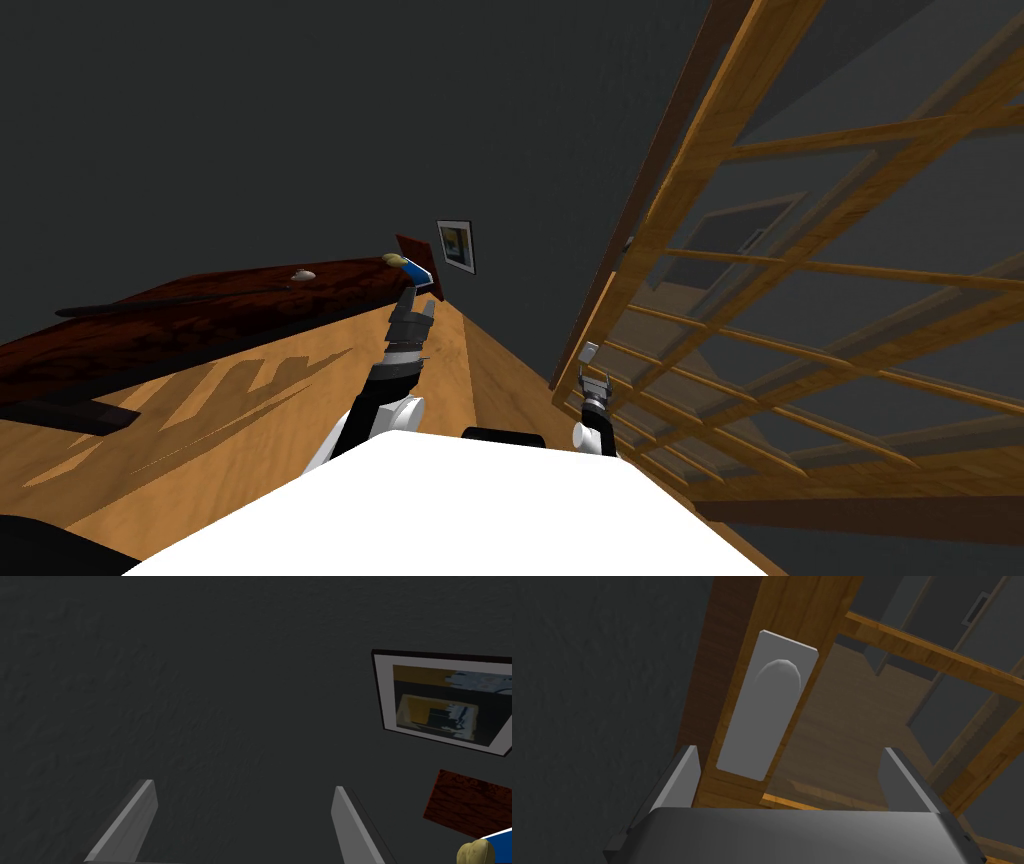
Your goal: Pull the door open
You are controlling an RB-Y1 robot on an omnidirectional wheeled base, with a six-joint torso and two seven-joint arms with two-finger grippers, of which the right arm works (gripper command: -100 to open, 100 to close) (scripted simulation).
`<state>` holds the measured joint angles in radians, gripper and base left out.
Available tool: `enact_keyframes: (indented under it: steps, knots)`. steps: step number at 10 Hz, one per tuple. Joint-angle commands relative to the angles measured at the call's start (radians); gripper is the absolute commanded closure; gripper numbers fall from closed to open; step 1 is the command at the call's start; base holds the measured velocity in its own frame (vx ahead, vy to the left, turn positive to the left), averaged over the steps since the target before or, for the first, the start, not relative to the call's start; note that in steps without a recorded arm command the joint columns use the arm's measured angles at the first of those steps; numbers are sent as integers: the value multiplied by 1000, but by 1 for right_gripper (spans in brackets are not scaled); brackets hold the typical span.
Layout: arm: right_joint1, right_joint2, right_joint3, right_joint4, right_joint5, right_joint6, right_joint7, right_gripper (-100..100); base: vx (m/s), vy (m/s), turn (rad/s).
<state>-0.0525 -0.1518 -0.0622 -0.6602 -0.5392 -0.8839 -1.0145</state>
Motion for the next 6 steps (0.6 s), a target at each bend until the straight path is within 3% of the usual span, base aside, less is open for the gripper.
enact_keyframes:
  steps: [1,6]
  knots:
    - [-9,5,9,6,-22,-1,-50,-100,-64,-5,36]
    - [-20,18,27,5,-68,2,-185,-100,-48,-3,25]
